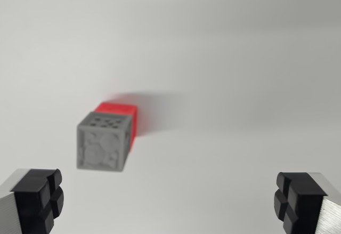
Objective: Destack cube
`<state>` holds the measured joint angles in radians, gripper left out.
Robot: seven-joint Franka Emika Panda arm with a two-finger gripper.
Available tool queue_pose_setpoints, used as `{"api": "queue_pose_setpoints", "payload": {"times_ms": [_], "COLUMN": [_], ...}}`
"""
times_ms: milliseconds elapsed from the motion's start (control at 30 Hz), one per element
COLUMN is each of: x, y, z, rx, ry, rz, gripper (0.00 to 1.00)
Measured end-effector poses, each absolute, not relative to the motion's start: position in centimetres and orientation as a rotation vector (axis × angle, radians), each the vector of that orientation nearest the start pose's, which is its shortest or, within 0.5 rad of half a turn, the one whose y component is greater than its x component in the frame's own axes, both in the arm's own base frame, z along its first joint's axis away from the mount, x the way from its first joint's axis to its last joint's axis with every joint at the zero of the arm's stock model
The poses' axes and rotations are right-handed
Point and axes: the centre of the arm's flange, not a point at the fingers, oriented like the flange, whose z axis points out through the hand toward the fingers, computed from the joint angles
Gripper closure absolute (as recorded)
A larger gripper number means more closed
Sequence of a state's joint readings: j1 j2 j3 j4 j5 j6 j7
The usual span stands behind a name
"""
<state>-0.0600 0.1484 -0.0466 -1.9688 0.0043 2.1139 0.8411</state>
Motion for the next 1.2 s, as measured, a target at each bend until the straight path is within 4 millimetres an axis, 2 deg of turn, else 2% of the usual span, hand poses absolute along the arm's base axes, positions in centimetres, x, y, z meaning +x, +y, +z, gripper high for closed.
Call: {"api": "queue_pose_setpoints", "payload": {"times_ms": [600,1200], "x": [57.0,54.3], "y": [-4.3,-0.6], "z": [37.2,32.6], "rx": [-2.789,-2.766], "ry": [1.455,1.495], "rz": [0.008,0.009], "gripper": [0.0,0.0]}}
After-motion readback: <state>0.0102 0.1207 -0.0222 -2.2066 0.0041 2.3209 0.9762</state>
